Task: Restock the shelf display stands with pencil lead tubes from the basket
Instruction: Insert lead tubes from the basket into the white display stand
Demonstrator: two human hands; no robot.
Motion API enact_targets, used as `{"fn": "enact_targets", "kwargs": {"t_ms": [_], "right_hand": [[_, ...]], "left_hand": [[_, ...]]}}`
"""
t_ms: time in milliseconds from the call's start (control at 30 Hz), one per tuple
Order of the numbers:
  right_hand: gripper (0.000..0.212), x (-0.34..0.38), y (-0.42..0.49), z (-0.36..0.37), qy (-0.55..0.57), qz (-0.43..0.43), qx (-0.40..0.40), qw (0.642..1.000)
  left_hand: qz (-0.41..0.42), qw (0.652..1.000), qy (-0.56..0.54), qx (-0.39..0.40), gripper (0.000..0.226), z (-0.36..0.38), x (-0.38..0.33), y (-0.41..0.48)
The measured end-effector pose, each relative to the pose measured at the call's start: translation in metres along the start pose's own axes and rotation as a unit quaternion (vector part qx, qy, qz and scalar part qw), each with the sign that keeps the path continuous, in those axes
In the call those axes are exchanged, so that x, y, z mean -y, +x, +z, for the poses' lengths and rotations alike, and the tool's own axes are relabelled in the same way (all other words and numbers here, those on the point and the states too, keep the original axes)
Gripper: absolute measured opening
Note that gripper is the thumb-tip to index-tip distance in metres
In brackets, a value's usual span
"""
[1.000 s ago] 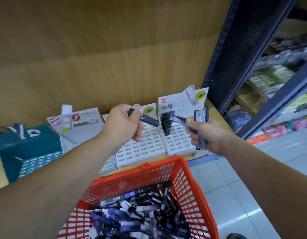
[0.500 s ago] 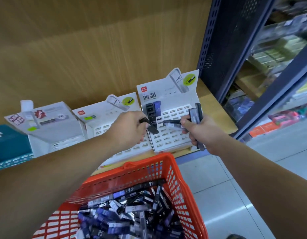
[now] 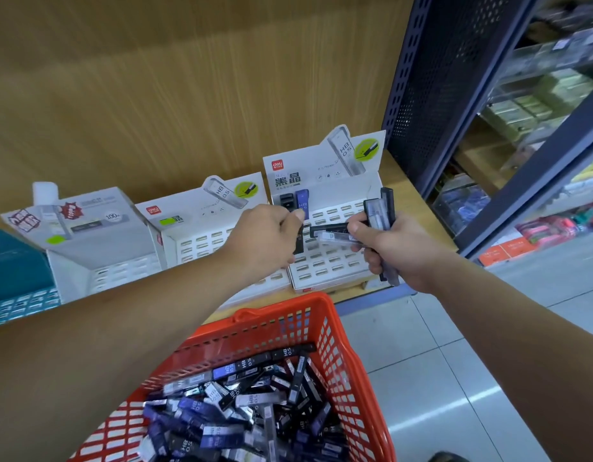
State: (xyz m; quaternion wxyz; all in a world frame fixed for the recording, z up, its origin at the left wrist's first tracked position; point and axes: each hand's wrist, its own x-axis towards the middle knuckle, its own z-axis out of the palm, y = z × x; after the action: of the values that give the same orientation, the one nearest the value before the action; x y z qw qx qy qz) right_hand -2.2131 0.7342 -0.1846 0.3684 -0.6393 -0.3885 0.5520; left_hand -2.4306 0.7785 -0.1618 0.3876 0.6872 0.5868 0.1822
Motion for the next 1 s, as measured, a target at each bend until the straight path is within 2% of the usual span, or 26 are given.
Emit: {"fn": "enact_targets", "kwargs": {"t_ms": [100,233,300,367,433,533,600,700,767,867,1000], "right_hand": [[0.017,0.005,-0.002,0.001,0.027,-0.007,0.008,1.0],[0.008,0.01,0.001,0.002,0.052,-0.029,0.027,0.998],[0.007,0.013,0.002,0.002,0.048,-0.04,0.033,0.997],[0.01,0.017,0.002,0.003,0.05,-0.053,0.052,0.996],[0.015,0.022,0.0,0.006,0.048,-0.063,0.069,0.995],[0.022,0.022,-0.001,0.007,0.067,-0.06,0.084,0.992],[0.026,0.018,0.0,0.004,0.074,-0.05,0.078,0.993],[0.018,0.012,0.002,-0.001,0.063,-0.031,0.029,0.997],[0.012,0.009,0.003,-0.003,0.067,-0.022,-0.005,0.997],[0.013,0.004,0.007,-0.003,0.094,0.003,-0.046,0.994],[0.015,-0.004,0.007,0.002,0.097,0.049,-0.039,0.993]], "left_hand": [[-0.05,0.995,-0.08,-0.023,0.034,0.002,0.0,-0.005],[-0.066,0.991,-0.056,-0.098,0.04,-0.003,0.001,-0.003],[-0.081,0.986,-0.127,-0.072,0.04,-0.007,-0.008,-0.002],[-0.119,0.968,-0.219,-0.002,0.036,-0.01,-0.018,-0.006],[-0.132,0.954,-0.266,0.043,0.028,-0.011,-0.02,-0.007],[-0.13,0.946,-0.297,0.015,0.01,-0.021,-0.015,-0.005],[-0.119,0.945,-0.306,-0.005,0.008,-0.033,-0.012,-0.003],[-0.083,0.962,-0.26,-0.005,0.009,-0.044,-0.01,-0.008],[-0.045,0.98,-0.194,-0.017,0.016,-0.045,-0.01,-0.01],[0.013,0.995,-0.095,-0.035,0.021,-0.04,-0.004,-0.009],[0.071,0.997,0.019,-0.032,0.015,-0.026,0.005,-0.008]]}}
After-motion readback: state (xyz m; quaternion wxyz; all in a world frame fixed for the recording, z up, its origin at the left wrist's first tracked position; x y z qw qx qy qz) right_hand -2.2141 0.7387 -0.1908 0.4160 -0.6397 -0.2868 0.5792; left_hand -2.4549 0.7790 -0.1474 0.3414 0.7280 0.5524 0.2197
